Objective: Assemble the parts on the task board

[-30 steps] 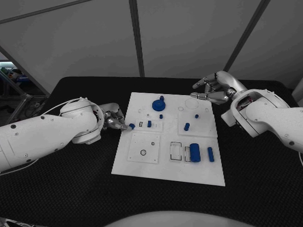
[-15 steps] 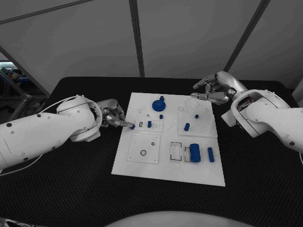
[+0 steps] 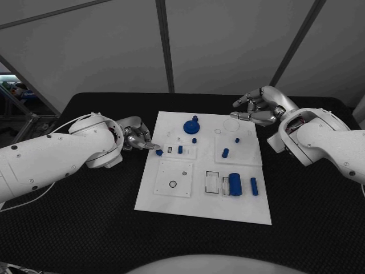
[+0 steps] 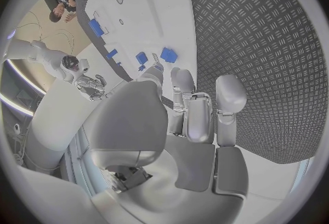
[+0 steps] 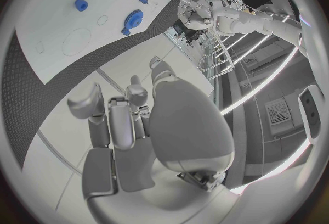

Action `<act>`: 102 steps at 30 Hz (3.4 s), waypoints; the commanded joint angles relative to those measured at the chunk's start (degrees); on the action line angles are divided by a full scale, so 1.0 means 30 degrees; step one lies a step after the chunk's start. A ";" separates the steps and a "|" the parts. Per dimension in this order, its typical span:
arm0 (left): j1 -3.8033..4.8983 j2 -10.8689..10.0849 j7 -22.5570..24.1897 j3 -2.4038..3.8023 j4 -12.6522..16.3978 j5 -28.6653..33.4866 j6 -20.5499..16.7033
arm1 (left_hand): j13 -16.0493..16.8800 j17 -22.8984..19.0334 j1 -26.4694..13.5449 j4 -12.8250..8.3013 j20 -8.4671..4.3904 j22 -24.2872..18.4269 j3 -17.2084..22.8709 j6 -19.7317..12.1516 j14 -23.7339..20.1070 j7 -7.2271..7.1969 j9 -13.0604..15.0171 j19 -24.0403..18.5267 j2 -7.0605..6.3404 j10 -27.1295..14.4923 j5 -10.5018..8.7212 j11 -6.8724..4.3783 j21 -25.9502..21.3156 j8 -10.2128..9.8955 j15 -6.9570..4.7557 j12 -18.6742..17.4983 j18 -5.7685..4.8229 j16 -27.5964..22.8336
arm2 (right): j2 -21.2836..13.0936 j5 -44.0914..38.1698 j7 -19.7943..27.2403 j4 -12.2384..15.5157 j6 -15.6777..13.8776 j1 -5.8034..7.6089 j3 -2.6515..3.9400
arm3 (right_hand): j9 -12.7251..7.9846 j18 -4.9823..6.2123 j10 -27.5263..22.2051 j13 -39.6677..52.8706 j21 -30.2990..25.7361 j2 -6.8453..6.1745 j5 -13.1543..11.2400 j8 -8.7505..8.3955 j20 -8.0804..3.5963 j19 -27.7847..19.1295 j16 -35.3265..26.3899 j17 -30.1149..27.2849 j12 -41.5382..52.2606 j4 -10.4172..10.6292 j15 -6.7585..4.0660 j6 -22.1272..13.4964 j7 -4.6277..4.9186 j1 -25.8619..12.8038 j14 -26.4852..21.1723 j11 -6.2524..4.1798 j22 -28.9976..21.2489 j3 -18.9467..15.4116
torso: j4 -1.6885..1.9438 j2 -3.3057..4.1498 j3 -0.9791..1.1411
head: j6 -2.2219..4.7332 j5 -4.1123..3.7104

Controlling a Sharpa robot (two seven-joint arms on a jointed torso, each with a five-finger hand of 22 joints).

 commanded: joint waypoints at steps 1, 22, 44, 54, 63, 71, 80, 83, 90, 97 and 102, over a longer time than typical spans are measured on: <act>0.0033 0.0230 0.0166 0.0021 -0.0220 -0.0084 0.0332 | 0.0361 0.0037 0.0246 -0.0027 -0.0009 0.0149 -0.0092 0.0126 0.0643 -0.0054 0.0032 0.0218 0.0064 0.0251 -0.0070 -0.0050 0.0228 0.0113 -0.0155 0.0284 -0.0465 0.0109 | 0.0030 -0.0047 0.0133 0.0018 0.0063 0.0024 0.0010 | 0.0001 0.0195 0.0007 -0.0026 -0.0134 0.0202 0.0098 0.0119 -0.0157 0.0026 -0.0088 0.0521 -0.0002 -0.0004 -0.0138 0.0103 0.0021 -0.0031 0.0971 -0.0175 -0.0020 0.0008 | 0.0010 0.0016 -0.0002 | -0.0024 -0.0020; 0.0029 0.0888 0.0102 0.0020 -0.0697 -0.0649 0.1139 | 0.1063 0.0085 0.0561 -0.0074 -0.0119 0.0463 -0.0215 0.0260 0.0672 -0.0157 0.0049 0.0508 0.0052 0.0665 -0.0210 -0.0157 0.0662 0.0330 -0.0257 0.0845 -0.0567 0.0135 | 0.0032 -0.0047 0.0124 0.0063 0.0060 0.0026 0.0010 | 0.0001 0.0195 0.0007 -0.0026 -0.0134 0.0202 0.0098 0.0119 -0.0157 0.0026 -0.0088 0.0521 -0.0002 -0.0004 -0.0138 0.0103 0.0021 -0.0031 0.0971 -0.0175 -0.0020 0.0008 | 0.0022 0.0000 -0.0014 | -0.0090 -0.0063; 0.0029 0.1133 0.0012 0.0021 -0.1209 -0.1124 0.1493 | 0.1460 0.0103 0.2050 -0.0663 -0.0221 0.0758 0.0159 0.0291 0.0692 -0.0293 -0.0058 0.0717 0.0442 0.0905 -0.0273 -0.0281 0.0964 0.0437 -0.0345 0.1209 -0.0650 0.0137 | 0.0064 -0.0047 0.0123 0.0066 0.0056 0.0026 0.0010 | 0.0001 0.0195 0.0007 -0.0026 -0.0134 0.0202 0.0098 0.0119 -0.0157 0.0026 -0.0088 0.0521 -0.0002 -0.0004 -0.0138 0.0103 0.0021 -0.0031 0.0971 -0.0175 -0.0020 0.0008 | 0.0019 -0.0003 -0.0016 | -0.0140 -0.0089; 0.0029 0.1118 -0.0024 0.0021 -0.1262 -0.1135 0.1376 | 0.1549 0.0111 0.1975 -0.0555 -0.0230 0.0824 0.0203 0.0347 0.0697 -0.0295 -0.0079 0.0768 0.0583 0.0996 -0.0282 -0.0284 0.1046 0.0457 -0.0350 0.1290 -0.0668 0.0141 | 0.0046 -0.0047 0.0113 0.0072 0.0055 0.0026 0.0010 | -0.0006 0.0192 0.0004 -0.0041 -0.0139 0.0225 0.0101 0.0130 -0.0167 0.0043 -0.0105 0.0508 -0.0006 -0.0007 -0.0145 0.0110 0.0017 -0.0032 0.0971 -0.0180 -0.0017 0.0017 | 0.0035 -0.0008 -0.0023 | -0.0115 -0.0084; 0.0026 0.0804 -0.0067 0.0024 -0.1166 -0.1136 0.1272 | 0.1584 0.0122 0.1924 -0.0503 -0.0233 0.0846 0.0204 0.0365 0.0700 -0.0299 -0.0087 0.0784 0.0617 0.1030 -0.0286 -0.0285 0.1070 0.0465 -0.0352 0.1321 -0.0674 0.0146 | 0.0052 -0.0047 0.0128 0.0046 0.0054 0.0026 0.0010 | -0.0006 0.0192 0.0004 -0.0041 -0.0139 0.0225 0.0101 0.0130 -0.0167 0.0043 -0.0105 0.0508 -0.0006 -0.0007 -0.0145 0.0110 0.0017 -0.0032 0.0971 -0.0180 -0.0017 0.0017 | 0.0031 0.0000 -0.0040 | -0.0096 -0.0084; 0.0024 0.0627 -0.0094 0.0027 -0.1114 -0.0979 0.1013 | 0.1549 0.0124 0.1571 -0.0186 -0.0241 0.0881 0.0139 0.0423 0.0705 -0.0310 -0.0121 0.0809 0.0715 0.1094 -0.0260 -0.0292 0.1072 0.0498 -0.0356 0.1353 -0.0677 0.0146 | 0.0073 -0.0047 0.0134 0.0014 0.0061 0.0024 0.0010 | -0.0006 0.0192 0.0004 -0.0041 -0.0139 0.0225 0.0101 0.0130 -0.0167 0.0043 -0.0105 0.0508 -0.0006 -0.0007 -0.0145 0.0110 0.0017 -0.0032 0.0971 -0.0180 -0.0017 0.0017 | 0.0036 -0.0008 -0.0037 | -0.0083 -0.0045; 0.0025 0.0633 -0.0082 0.0029 -0.1184 -0.0310 0.0756 | 0.1534 0.0123 0.0967 0.0111 -0.0253 0.0951 0.0019 0.0462 0.0707 -0.0319 -0.0160 0.0852 0.0908 0.1157 -0.0236 -0.0303 0.1105 0.0549 -0.0368 0.1406 -0.0686 0.0142 | 0.0077 -0.0047 0.0135 0.0000 0.0056 0.0024 0.0010 | -0.0006 0.0192 0.0004 -0.0041 -0.0139 0.0225 0.0101 0.0130 -0.0167 0.0043 -0.0105 0.0508 -0.0006 -0.0007 -0.0145 0.0110 0.0017 -0.0032 0.0971 -0.0180 -0.0017 0.0017 | 0.0023 -0.0015 -0.0017 | -0.0044 -0.0024; 0.0025 0.0655 -0.0066 0.0029 -0.1180 -0.0178 0.0642 | 0.1513 0.0121 0.0683 0.0118 -0.0255 0.0960 -0.0146 0.0474 0.0707 -0.0315 -0.0167 0.0853 0.0835 0.1164 -0.0248 -0.0299 0.1086 0.0580 -0.0367 0.1420 -0.0684 0.0139 | 0.0075 -0.0047 0.0138 -0.0004 0.0052 0.0024 0.0010 | -0.0006 0.0192 0.0004 -0.0041 -0.0139 0.0225 0.0101 0.0130 -0.0167 0.0043 -0.0105 0.0508 -0.0006 -0.0007 -0.0145 0.0110 0.0017 -0.0032 0.0971 -0.0180 -0.0017 0.0017 | 0.0024 -0.0012 -0.0018 | -0.0034 -0.0030; 0.0027 0.0513 -0.0052 0.0068 -0.1153 0.0008 0.0530 | 0.0475 0.0076 -0.0304 0.0076 -0.0212 0.0731 -0.1633 0.0204 0.0688 -0.0173 -0.0236 0.0615 0.0262 0.0577 -0.0233 -0.0190 0.0482 0.0629 -0.0314 0.0968 -0.0583 0.0105 | 0.0022 -0.0047 0.0131 0.0009 0.0045 0.0024 0.0010 | -0.0006 0.0192 0.0004 -0.0041 -0.0139 0.0225 0.0101 0.0130 -0.0167 0.0043 -0.0105 0.0508 -0.0006 -0.0007 -0.0145 0.0110 0.0017 -0.0032 0.0971 -0.0180 -0.0017 0.0017 | 0.0031 -0.0010 -0.0012 | 0.0036 -0.0046; 0.0318 0.0288 0.0030 0.0466 -0.1312 0.0002 0.1227 | -0.1027 -0.1614 -0.0233 0.0083 0.0382 -0.0783 -0.3576 -0.2404 -0.0086 0.1055 -0.0944 -0.0874 0.0260 -0.1706 -0.0213 0.0867 -0.2548 -0.0650 0.0520 -0.0164 -0.0117 -0.0959 | -0.0008 -0.0047 0.0111 -0.0001 0.0047 0.0024 0.0010 | -0.0006 0.0192 0.0004 -0.0041 -0.0139 0.0225 0.0101 0.0130 -0.0167 0.0043 -0.0105 0.0508 -0.0006 -0.0007 -0.0145 0.0110 0.0017 -0.0032 0.0971 -0.0180 -0.0017 0.0017 | 0.0024 -0.0024 -0.0020 | 0.0051 -0.0038; 0.0943 0.0283 0.0161 0.0561 -0.1378 -0.0365 0.2059 | -0.1561 -0.0966 0.0442 0.0035 0.0911 -0.1665 -0.4096 -0.3519 -0.0033 0.1739 -0.1691 -0.1754 0.0494 -0.2877 -0.0206 0.1520 -0.4364 -0.1509 0.1087 -0.0706 0.0181 -0.0340 | -0.0005 -0.0047 0.0091 -0.0026 0.0055 0.0025 0.0010 | -0.0006 0.0192 0.0004 -0.0041 -0.0139 0.0225 0.0101 0.0130 -0.0167 0.0043 -0.0105 0.0508 -0.0006 -0.0007 -0.0145 0.0110 0.0017 -0.0032 0.0971 -0.0180 -0.0017 0.0017 | -0.0007 -0.0010 -0.0010 | 0.0060 -0.0039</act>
